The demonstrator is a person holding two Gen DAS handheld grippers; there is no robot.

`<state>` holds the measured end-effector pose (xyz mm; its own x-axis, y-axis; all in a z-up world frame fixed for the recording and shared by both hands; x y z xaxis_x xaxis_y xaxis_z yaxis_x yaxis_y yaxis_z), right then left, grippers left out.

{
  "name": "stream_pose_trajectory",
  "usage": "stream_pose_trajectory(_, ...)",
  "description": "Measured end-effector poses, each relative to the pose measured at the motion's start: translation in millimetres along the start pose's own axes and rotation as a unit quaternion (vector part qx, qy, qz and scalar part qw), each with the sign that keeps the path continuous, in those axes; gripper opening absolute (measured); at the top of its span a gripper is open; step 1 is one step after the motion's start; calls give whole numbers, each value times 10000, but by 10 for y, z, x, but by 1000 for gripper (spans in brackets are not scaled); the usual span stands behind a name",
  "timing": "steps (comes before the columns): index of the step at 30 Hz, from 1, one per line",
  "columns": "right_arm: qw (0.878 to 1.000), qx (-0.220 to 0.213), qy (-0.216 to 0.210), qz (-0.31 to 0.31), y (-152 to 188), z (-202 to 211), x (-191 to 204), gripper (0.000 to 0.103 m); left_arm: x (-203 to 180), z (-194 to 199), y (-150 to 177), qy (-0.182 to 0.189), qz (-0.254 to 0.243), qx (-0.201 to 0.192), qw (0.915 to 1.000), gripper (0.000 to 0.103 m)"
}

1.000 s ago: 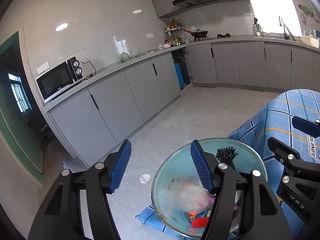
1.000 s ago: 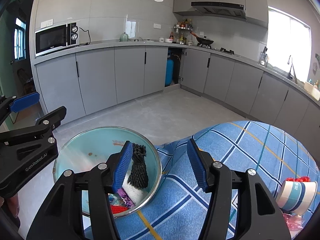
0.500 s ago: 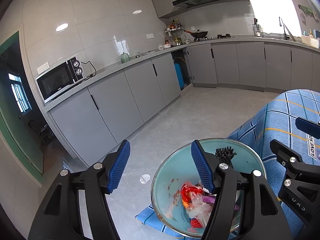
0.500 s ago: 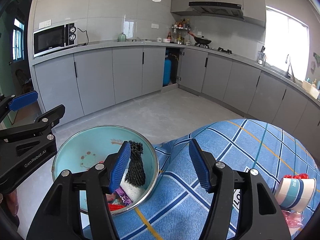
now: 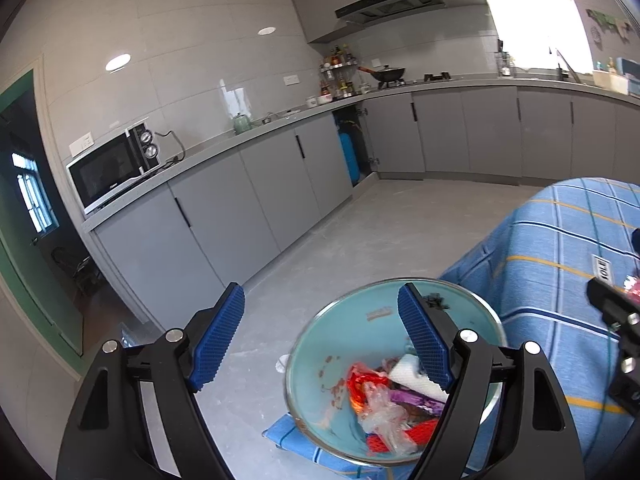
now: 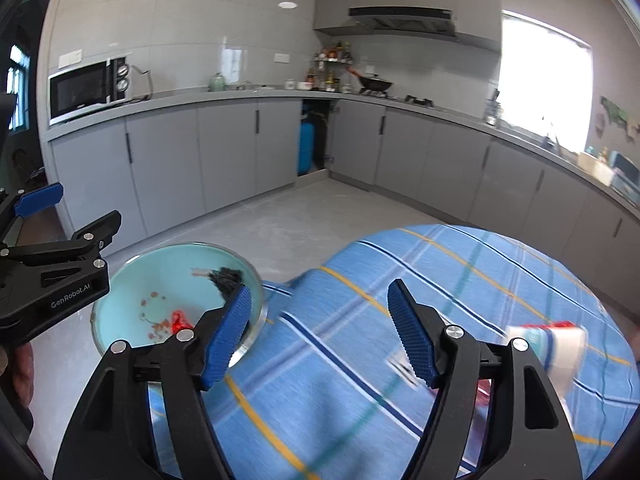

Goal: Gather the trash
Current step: 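Move both open grippers back over the table toward the remaining trash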

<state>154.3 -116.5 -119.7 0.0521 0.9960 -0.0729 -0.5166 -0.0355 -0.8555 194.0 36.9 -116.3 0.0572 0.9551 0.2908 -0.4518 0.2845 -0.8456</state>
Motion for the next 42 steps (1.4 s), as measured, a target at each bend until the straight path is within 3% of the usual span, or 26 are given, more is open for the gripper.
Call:
stream_pose_trajectory(12,9922,68,1159,-458,595,835,-1137,77,-947,481,78,812,-621,-267,9944,88)
stream_pose_trajectory(16,9844,325,1565,-736,873,932,-1539,79,-1294,673,109,1100,-817,-392,9898,91)
stream_pose_trajectory(20,9799,663,1682,-843,1056,833,-1762,80,-1602,769,123,1309,-1013,-436,9852,92)
stream_pose_trajectory(30,9788,1012,1500,-956,1047,508,-1931,80,-1963,692,41,1342,-1159,-495,9829,97)
stream_pose_trajectory(37,9757,1562,1203,-958,1073,265,-1958,80,-2031,628,74,1484,-1124,-351,9819,97)
stream_pose_trajectory(38,9759,1606,1067,-1020,1079,242,-1967,78,-2040,633,77,1512,-1128,-339,9815,97)
stream_pose_trajectory(40,9744,1686,728,-1294,1115,220,-2016,52,-2055,652,80,1580,-1142,-326,9803,97)
stream_pose_trajectory(42,9748,1650,636,-1361,1129,276,-2016,49,-2076,692,71,1631,-1157,-346,9792,97)
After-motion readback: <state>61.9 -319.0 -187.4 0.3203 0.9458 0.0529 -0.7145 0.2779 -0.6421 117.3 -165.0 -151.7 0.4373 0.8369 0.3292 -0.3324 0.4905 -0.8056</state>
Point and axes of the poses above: each gripper's, at about its wrist camera, not at the fingertips, and z roughly against the way its jaws point, x to its left, y to its underside, the point moved 1 cm from there along -z, roughly the way its jaws point
